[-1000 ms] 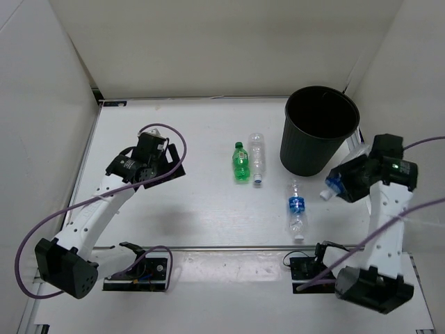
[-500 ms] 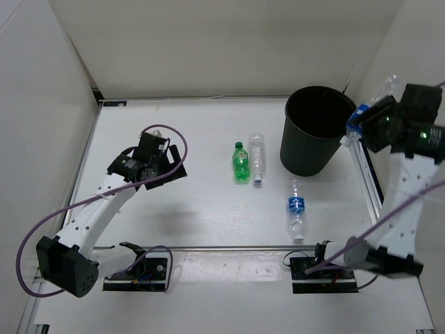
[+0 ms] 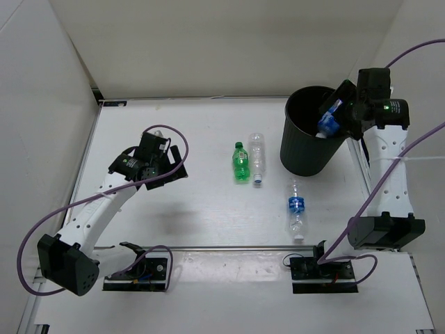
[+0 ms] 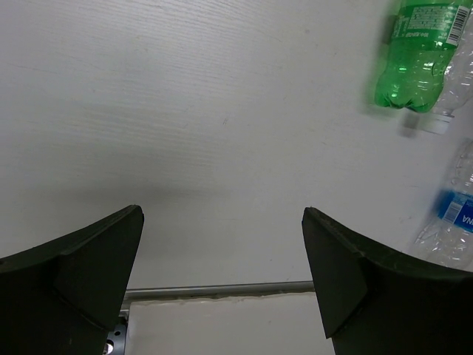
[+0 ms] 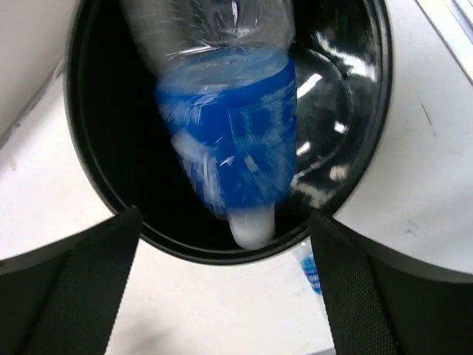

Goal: Put the plastic bottles in the bin

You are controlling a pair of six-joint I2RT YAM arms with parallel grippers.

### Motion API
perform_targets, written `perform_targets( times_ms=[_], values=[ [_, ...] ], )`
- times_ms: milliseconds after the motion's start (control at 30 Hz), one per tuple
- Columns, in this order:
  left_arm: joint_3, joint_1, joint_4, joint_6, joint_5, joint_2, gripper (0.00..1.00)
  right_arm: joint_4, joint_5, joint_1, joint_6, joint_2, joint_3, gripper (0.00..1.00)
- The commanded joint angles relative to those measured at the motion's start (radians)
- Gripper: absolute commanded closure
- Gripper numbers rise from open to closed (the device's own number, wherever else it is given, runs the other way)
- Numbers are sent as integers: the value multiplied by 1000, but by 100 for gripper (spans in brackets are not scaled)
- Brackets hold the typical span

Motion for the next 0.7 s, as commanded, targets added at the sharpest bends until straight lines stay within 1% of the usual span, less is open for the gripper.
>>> perform_targets(
  times_ms=[0, 133, 233, 267, 333, 367, 400, 467, 500, 567, 667],
  values=[
    [19, 4, 3, 8, -12, -9, 0, 20, 86, 1, -44, -60, 0, 0],
    [19, 4, 3, 8, -12, 2, 0, -26, 131, -8, -63, -104, 51, 0],
    [19, 4, 3, 8, -12, 12, 0, -78, 108, -8, -75, -167, 63, 0],
    [19, 4, 3, 8, -12, 13, 0, -89, 90, 7, -75, -190, 10, 0],
    [19, 4, 13, 8, -12, 22, 0, -89, 50, 45, -75, -294, -93, 0],
    [19, 4, 13, 8, -12, 22, 0, -66, 3, 58, -75, -381, -165, 0],
    [19, 4, 13, -1, -12, 22, 0, -48, -19, 79, -75, -426, -328, 0],
    [19, 4, 13, -1, -12, 31, 0, -37, -50, 98, -54, -530, -473, 0],
    [19, 4, 13, -1, -12, 31, 0, -37, -59, 121, -54, -560, -597, 0],
    [19, 4, 13, -1, -12, 40, 0, -37, -59, 147, -54, -621, -700, 0],
    [9, 4, 22, -1, -3, 40, 0, -17, -59, 188, -44, -641, -854, 0]
  ],
)
